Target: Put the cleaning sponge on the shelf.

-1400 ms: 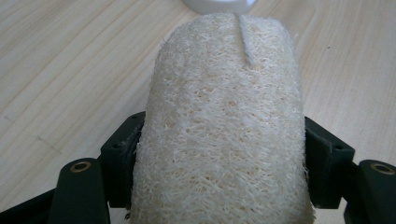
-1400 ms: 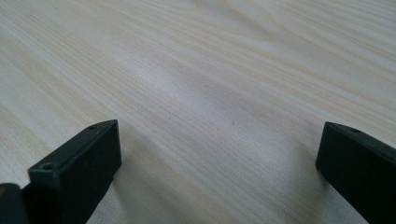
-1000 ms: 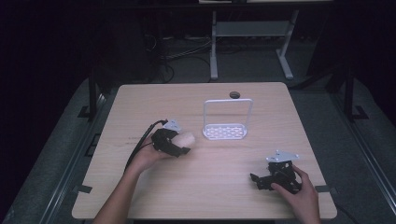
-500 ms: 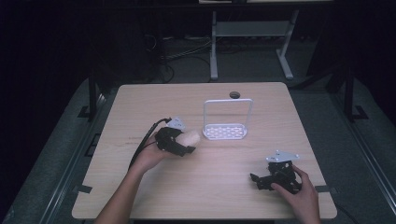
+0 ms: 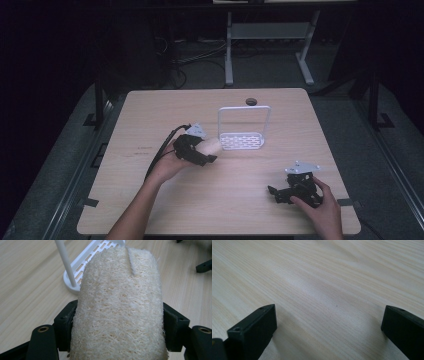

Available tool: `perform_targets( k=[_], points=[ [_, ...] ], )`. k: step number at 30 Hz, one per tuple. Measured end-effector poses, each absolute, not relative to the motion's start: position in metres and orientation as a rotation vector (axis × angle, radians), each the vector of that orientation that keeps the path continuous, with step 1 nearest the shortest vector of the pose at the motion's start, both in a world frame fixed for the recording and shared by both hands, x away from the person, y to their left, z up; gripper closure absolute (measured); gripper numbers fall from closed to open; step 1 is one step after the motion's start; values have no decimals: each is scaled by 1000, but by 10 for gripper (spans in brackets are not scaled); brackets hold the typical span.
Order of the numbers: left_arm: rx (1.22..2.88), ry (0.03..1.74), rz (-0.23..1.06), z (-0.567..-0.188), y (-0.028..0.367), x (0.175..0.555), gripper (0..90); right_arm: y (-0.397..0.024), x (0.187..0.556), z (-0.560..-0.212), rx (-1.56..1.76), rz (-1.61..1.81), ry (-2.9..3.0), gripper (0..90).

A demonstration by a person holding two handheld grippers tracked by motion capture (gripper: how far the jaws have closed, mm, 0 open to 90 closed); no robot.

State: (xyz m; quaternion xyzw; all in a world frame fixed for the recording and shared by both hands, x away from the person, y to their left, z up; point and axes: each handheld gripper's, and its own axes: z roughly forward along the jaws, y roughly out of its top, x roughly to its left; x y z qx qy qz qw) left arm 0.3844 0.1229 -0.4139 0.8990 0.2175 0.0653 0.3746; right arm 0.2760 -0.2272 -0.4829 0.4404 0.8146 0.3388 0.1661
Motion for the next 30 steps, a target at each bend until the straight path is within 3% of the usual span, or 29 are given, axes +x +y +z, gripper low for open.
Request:
perform_targets(
  k=[30],
  points=[
    [2292,545,185,-414,64,396,276,-227,275,-483,1255,967,2320,0]
  ],
)
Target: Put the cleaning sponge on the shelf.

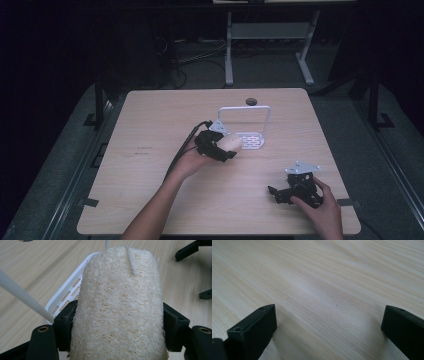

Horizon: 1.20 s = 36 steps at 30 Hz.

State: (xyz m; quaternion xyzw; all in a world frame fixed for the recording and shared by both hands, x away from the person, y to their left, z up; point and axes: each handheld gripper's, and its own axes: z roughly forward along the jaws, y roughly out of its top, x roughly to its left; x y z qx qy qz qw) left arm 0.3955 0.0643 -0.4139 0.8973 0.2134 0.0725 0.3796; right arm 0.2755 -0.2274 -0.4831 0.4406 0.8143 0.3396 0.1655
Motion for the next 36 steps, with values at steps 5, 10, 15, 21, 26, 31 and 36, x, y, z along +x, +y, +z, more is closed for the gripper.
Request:
perform_targets(
  k=[5,10,15,21,26,31,36],
  points=[
    [2288,546,195,-414,56,398,276,-227,275,-483,1257,970,2320,0],
    [2274,561,199,-417,47,401,276,-227,275,-483,1257,970,2321,0],
    [2279,565,205,-419,40,405,276,-227,275,-483,1256,971,2321,0],
    [2283,571,209,-420,30,409,276,-227,275,-483,1256,969,2321,0],
    [2286,581,229,-422,20,411,276,-227,275,-483,1253,975,2320,0],
    [2282,595,236,-426,13,415,276,-227,275,-483,1255,973,2320,0],
    [2276,629,244,-432,7,417,276,-227,275,-483,1258,974,2322,0]
  ],
)
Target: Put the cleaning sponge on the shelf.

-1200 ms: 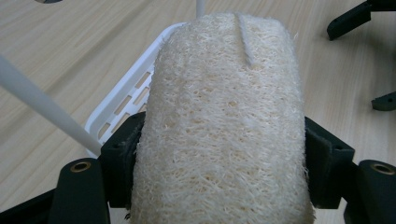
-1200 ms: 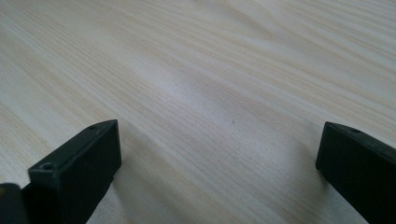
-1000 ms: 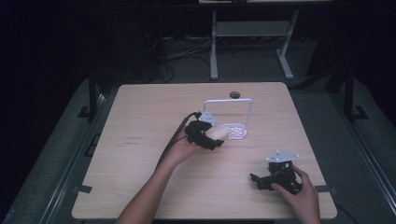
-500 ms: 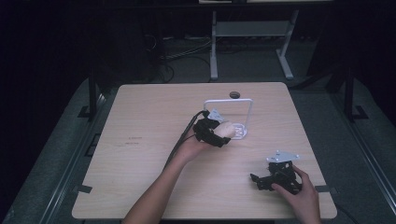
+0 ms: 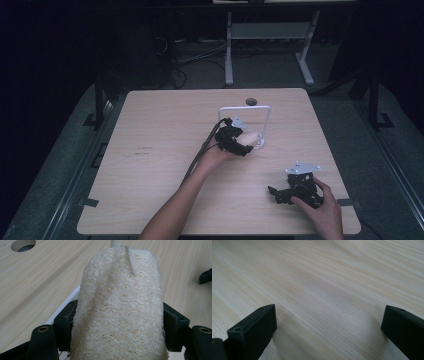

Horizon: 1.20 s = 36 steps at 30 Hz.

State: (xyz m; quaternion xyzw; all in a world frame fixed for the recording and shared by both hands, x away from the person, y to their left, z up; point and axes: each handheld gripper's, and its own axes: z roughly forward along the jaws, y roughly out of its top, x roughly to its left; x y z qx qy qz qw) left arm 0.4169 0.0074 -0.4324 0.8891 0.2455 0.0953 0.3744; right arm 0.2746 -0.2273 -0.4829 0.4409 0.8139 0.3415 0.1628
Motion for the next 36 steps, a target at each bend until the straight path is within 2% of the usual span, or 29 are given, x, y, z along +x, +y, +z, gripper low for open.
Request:
perform_targets(
  k=[18,36],
  points=[
    [2307,672,288,-448,-14,431,276,-227,275,-483,1256,972,2320,0],
    [2330,686,297,-457,-17,438,260,-228,275,-483,1250,970,2319,0]
  ],
)
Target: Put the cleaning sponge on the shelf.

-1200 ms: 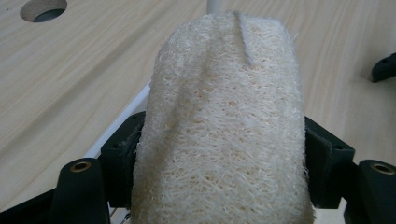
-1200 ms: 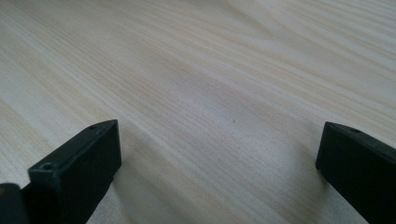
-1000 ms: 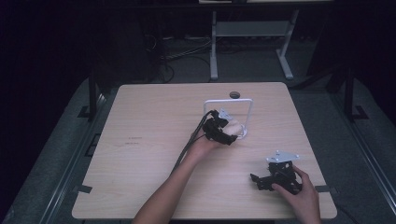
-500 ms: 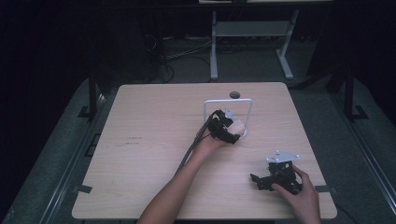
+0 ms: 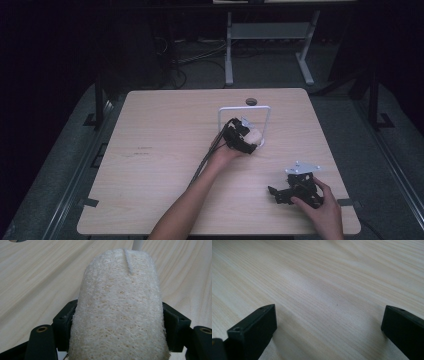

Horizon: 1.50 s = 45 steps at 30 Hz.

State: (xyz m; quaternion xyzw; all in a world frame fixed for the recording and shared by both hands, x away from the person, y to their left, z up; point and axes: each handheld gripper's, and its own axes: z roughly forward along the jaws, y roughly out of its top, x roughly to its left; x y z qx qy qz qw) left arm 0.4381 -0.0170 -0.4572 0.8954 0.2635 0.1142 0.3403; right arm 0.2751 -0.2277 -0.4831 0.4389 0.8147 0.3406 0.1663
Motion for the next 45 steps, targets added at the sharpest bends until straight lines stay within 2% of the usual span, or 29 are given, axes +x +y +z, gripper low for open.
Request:
perform_targets(
  k=[4,16,45],
  points=[
    [2327,689,301,-457,-17,438,229,-228,275,-483,1250,970,2319,0],
    [2288,683,316,-448,-14,434,211,-227,275,-483,1255,972,2320,0],
    [2230,665,389,-430,11,411,241,-227,275,-483,1255,972,2321,0]
  ],
)
